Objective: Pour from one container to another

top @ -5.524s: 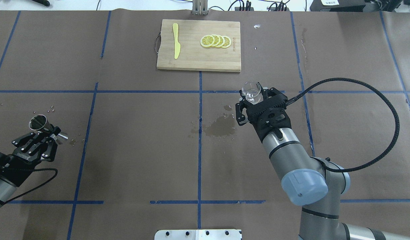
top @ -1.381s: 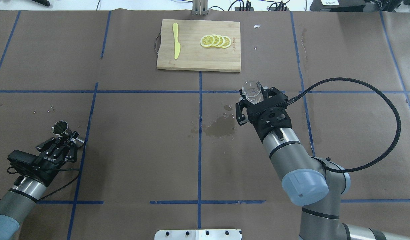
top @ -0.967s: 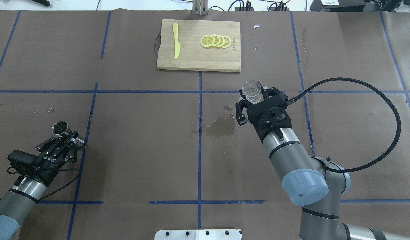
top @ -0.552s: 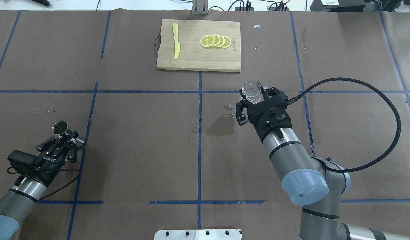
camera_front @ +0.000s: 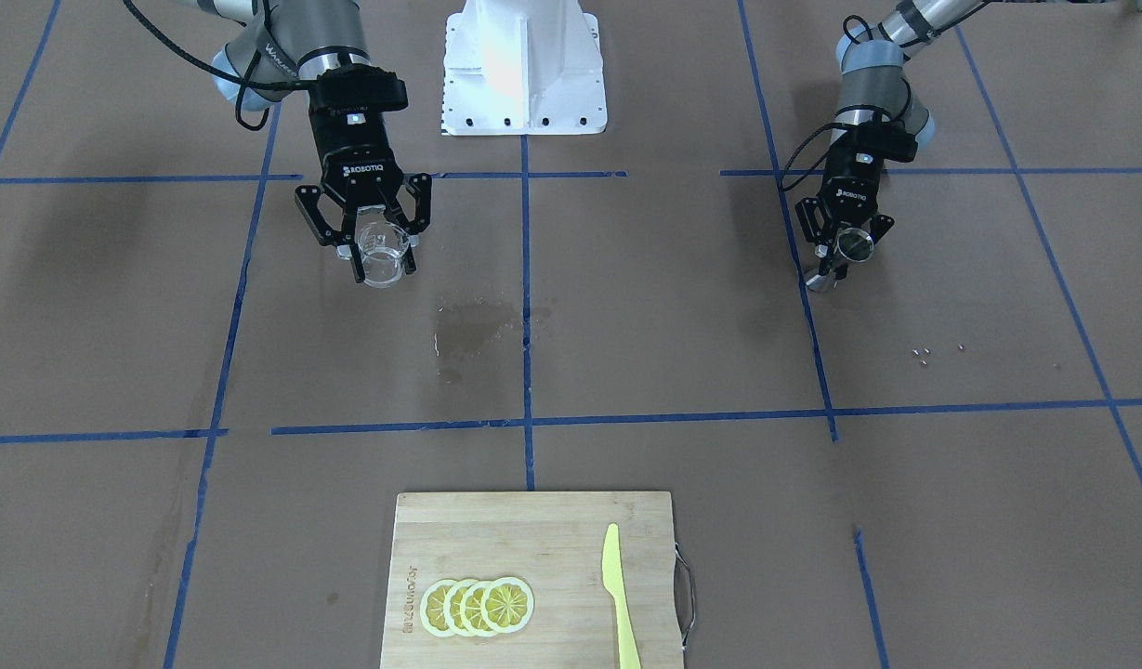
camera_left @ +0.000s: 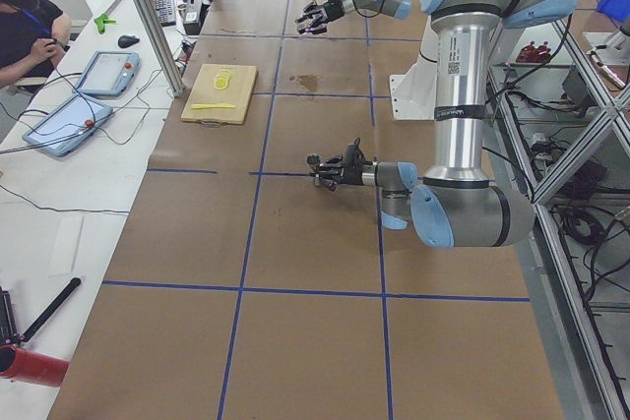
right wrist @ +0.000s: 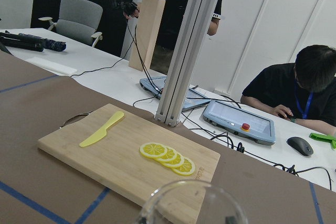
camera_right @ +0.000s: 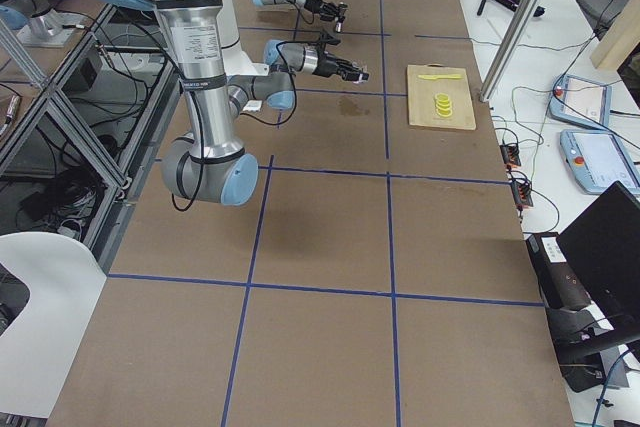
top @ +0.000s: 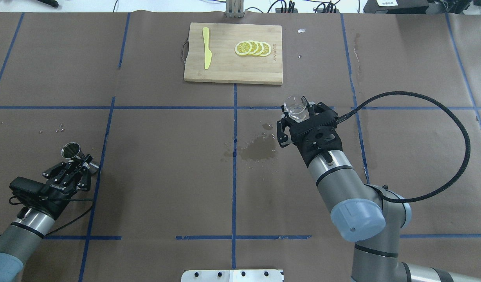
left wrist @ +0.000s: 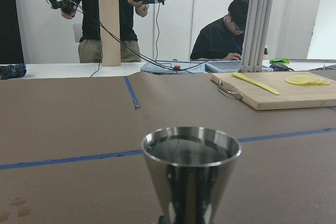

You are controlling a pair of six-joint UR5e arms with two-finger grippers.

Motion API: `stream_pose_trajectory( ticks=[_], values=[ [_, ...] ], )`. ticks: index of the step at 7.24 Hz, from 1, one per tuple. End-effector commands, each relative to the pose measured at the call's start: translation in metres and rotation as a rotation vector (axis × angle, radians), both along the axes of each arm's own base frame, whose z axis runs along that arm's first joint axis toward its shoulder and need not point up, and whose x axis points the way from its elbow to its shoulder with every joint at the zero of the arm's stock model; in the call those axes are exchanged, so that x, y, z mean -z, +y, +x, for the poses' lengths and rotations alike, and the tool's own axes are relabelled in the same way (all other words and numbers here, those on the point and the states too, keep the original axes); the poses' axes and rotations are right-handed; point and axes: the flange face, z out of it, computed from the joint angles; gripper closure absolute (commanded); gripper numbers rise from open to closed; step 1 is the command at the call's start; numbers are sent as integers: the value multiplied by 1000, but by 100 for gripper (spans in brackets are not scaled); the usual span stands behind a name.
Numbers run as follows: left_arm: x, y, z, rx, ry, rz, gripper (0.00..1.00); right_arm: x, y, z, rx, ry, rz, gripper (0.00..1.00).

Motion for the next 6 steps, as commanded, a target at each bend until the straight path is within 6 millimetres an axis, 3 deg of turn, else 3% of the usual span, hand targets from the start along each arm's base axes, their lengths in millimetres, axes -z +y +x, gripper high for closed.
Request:
stream_pose_trajectory(
  ticks=[1,4,6],
  values=[
    [-1,0,3,-1,-1,0,90,1,0,0,0,-1,0,100],
    [-1,0,3,-1,-4,0,82,1,0,0,0,-1,0,100],
    [-1,0,3,-1,-3,0,61,2,0,1,0,-4,1,100]
  ],
)
